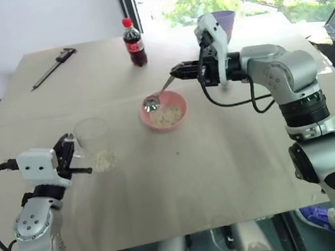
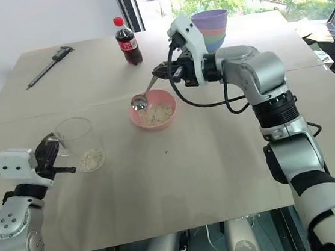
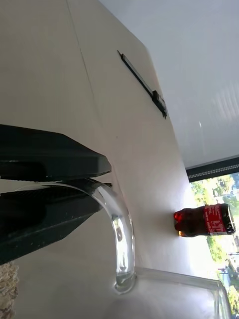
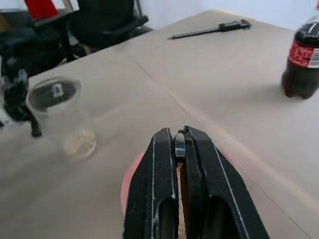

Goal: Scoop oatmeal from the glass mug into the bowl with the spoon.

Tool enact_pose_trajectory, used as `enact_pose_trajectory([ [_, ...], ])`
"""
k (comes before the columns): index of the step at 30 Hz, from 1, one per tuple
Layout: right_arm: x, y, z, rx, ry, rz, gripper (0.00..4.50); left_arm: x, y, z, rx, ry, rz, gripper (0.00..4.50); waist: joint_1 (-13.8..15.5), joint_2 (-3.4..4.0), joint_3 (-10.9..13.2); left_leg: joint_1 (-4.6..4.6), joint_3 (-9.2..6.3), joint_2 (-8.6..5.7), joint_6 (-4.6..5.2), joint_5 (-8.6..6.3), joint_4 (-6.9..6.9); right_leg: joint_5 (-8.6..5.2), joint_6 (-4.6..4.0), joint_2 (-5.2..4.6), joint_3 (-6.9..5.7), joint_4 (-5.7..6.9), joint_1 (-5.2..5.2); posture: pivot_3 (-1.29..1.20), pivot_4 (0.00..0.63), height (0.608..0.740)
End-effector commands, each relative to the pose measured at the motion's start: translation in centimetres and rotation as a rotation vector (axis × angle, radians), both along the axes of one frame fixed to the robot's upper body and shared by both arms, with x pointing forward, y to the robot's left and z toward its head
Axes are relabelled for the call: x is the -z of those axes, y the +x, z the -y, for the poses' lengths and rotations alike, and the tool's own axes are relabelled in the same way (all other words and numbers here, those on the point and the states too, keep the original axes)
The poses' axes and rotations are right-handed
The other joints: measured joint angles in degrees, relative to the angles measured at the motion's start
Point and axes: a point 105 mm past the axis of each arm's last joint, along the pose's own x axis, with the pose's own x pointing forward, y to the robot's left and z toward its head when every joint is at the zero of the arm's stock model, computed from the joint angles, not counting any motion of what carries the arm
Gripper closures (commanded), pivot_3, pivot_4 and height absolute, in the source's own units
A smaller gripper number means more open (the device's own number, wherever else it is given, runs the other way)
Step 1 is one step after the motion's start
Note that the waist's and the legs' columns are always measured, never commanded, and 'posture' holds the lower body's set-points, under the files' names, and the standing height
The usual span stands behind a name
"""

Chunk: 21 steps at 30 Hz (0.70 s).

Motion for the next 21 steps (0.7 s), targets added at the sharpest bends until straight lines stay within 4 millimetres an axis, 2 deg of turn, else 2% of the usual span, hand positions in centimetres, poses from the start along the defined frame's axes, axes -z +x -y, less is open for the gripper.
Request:
enact_pose_trajectory([
  [1,-1.5,-0.9,0.0,-0.050,-0.058,0.197,4.50,-1.4,0.6,0.1,-0.017,-0.017,0.071,4.46,0.14,-0.02,0.00,-0.01,-0.03,0.00,-0.01,0.00,0.00,0.00,0.00,0.00,-0.03,-0.01,0.00,0.00,0.150,0.740],
  [6,-1.1,-0.4,0.5,-0.044,-0.115,0.296,4.50,-1.7,1.4,0.1,-0.034,-0.048,0.101,4.46,0.03,-0.03,0.01,-0.01,-0.01,0.00,-0.02,0.01,0.01,0.00,0.00,0.01,-0.01,-0.02,0.00,0.00,0.150,0.740],
  [8,-1.1,-0.2,0.6,-0.027,-0.084,0.267,4.50,-1.8,1.7,0.1,-0.040,-0.057,0.111,4.46,0.00,-0.03,0.01,-0.02,-0.01,0.00,-0.02,0.01,0.00,0.00,0.00,0.01,0.00,-0.02,-0.01,0.00,0.150,0.740],
  [10,-2.2,0.4,0.5,0.017,0.019,0.178,4.50,-1.8,2.0,0.2,-0.043,-0.061,0.116,4.46,-0.03,-0.04,0.00,-0.02,-0.01,0.01,-0.03,0.01,0.00,0.00,0.00,0.01,0.01,-0.02,-0.01,0.00,0.150,0.740],
  [12,-3.9,0.3,-0.1,0.026,0.142,0.073,4.50,-1.7,2.3,0.3,-0.043,-0.064,0.117,4.46,0.03,-0.04,0.00,-0.02,-0.02,0.01,-0.03,0.02,0.01,0.00,0.00,0.00,0.01,0.02,-0.01,0.00,0.150,0.740],
  [15,-6.1,-0.8,-1.5,-0.030,0.276,-0.060,4.50,-1.4,2.6,0.3,-0.049,-0.070,0.117,4.46,-0.03,-0.02,0.02,-0.02,-0.02,0.01,-0.04,0.02,0.01,0.00,-0.01,0.00,0.05,0.05,-0.04,0.00,0.150,0.740],
  [19,-6.8,-2.2,-3.3,-0.088,0.313,-0.117,4.50,-0.9,3.0,0.5,-0.050,-0.073,0.114,4.46,0.05,-0.06,-0.01,-0.07,-0.09,0.02,-0.04,0.01,-0.01,0.00,-0.01,0.00,0.01,-0.06,-0.03,0.00,0.150,0.740],
  [21,-6.1,-2.8,-4.4,-0.113,0.291,-0.116,4.50,-0.7,3.3,0.6,-0.052,-0.084,0.107,4.46,0.07,-0.06,-0.01,-0.08,-0.07,-0.02,-0.03,0.01,-0.01,0.00,0.00,-0.05,0.00,-0.09,-0.02,0.00,0.150,0.740],
])
